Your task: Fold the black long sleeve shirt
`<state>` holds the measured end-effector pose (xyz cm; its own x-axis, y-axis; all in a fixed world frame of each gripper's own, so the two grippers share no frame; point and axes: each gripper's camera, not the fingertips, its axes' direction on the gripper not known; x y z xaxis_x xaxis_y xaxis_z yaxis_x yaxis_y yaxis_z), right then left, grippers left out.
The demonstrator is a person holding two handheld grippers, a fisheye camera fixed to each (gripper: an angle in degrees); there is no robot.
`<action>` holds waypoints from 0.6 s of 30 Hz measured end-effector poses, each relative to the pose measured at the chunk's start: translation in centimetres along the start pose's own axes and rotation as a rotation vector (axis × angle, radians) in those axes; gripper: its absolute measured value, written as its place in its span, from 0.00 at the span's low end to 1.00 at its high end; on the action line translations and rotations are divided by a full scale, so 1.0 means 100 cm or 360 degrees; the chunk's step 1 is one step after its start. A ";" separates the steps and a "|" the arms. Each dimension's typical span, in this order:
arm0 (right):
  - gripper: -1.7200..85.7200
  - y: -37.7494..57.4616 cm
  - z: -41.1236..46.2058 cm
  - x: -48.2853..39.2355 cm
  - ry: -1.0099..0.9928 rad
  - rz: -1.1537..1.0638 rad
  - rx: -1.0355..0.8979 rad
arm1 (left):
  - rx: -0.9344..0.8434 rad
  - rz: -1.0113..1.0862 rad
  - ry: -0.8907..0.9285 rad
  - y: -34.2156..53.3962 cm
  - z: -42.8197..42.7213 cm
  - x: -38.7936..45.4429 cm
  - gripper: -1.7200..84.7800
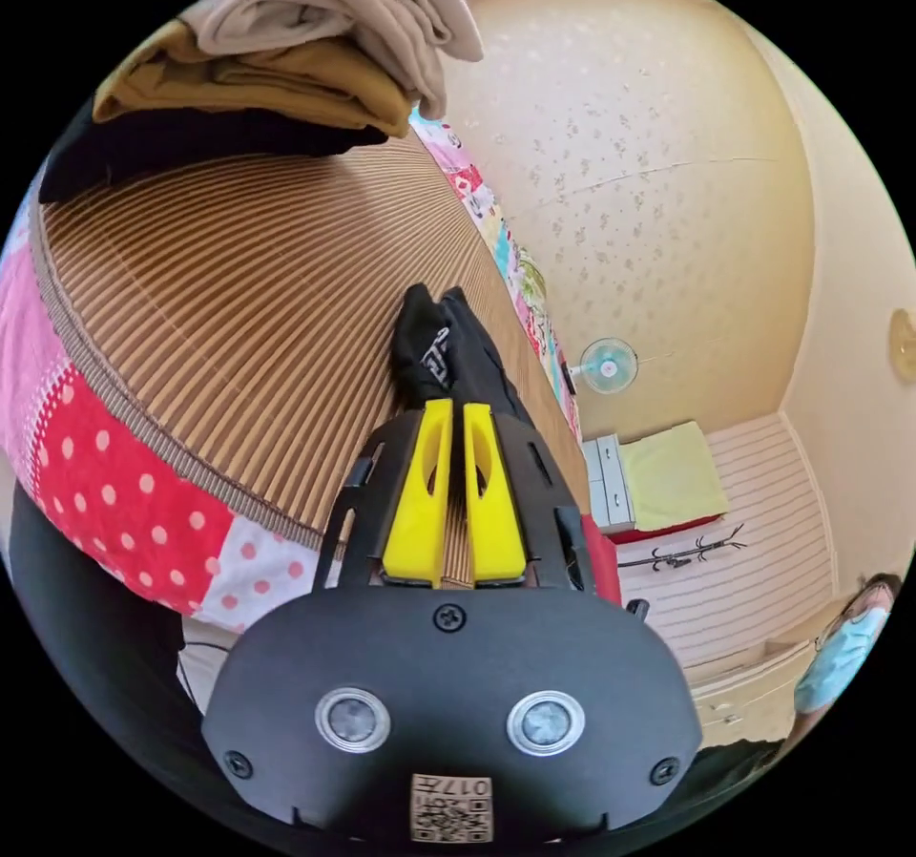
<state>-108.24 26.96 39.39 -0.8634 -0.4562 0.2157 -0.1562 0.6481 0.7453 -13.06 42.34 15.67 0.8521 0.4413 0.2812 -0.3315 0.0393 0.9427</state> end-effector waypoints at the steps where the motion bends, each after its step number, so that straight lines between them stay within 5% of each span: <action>1: 0.04 0.008 -0.014 0.008 -0.0129 -0.0057 0.0097 | -0.0004 0.0053 0.0012 -0.001 0.001 0.006 0.03; 5: 0.04 0.020 -0.053 0.054 -0.0526 -0.0194 0.0257 | -0.0002 0.0475 -0.0031 0.003 0.016 0.076 0.03; 11: 0.04 0.039 -0.119 0.102 -0.0684 -0.0345 0.0527 | -0.0227 0.1045 0.0228 0.049 0.101 0.183 0.04; 14: 0.04 0.028 -0.121 0.137 -0.1172 -0.0330 0.0389 | -0.0453 0.1321 0.0349 0.095 0.162 0.225 0.04; 18: 0.04 0.029 -0.152 0.155 -0.1272 -0.0307 0.0465 | -0.0955 0.1606 0.0410 0.181 0.244 0.251 0.04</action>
<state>-114.82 12.53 54.50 -0.8700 -0.0804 -0.4865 -0.3564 0.7842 0.5079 12.22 32.22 44.20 0.0165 0.6769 0.7359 -0.9968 -0.0464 0.0650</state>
